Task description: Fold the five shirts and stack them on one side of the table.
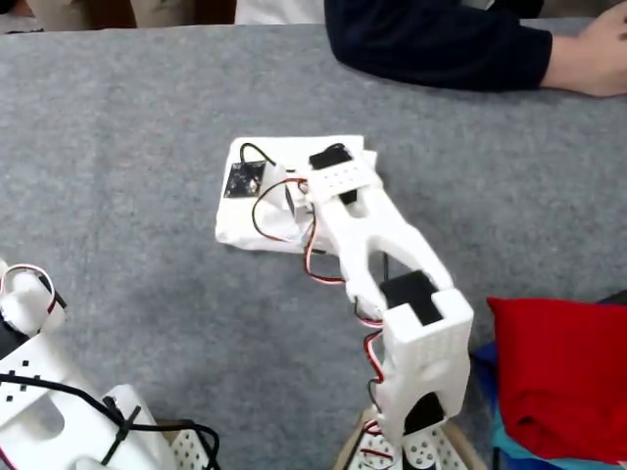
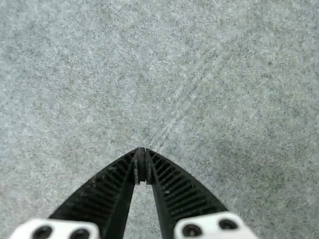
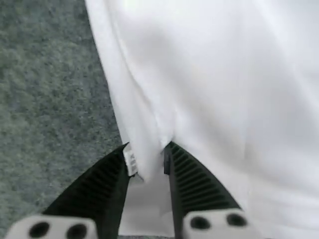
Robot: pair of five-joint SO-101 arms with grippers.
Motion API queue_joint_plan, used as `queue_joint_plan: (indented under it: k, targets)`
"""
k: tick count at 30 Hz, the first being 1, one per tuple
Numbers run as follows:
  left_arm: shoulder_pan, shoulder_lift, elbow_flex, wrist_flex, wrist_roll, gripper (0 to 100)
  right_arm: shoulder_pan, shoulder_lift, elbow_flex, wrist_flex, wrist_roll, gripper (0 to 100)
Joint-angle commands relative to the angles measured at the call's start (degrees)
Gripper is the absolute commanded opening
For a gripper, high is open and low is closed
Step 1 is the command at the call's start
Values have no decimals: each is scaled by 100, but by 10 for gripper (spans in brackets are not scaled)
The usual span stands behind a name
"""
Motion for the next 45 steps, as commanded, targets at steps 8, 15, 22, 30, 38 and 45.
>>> queue_joint_plan:
  k: [8,15,22,30,38,45]
  targets:
    - [-536,-84,-158,-70,-721,20,426,110,4,-18,-431,5]
    - [-598,-84,-158,-62,-782,20,840,66,-31,35,-396,5]
    - [-580,-84,-158,-62,-782,20,927,-462,-92,360,-396,5]
    - [-563,-84,-158,-62,-782,20,1437,-1745,-92,747,-53,5]
    - [-554,-84,-158,-62,-782,20,2677,-2246,-92,853,677,5]
    - [-545,-84,-149,-62,-782,20,3723,-2255,-699,888,1099,5]
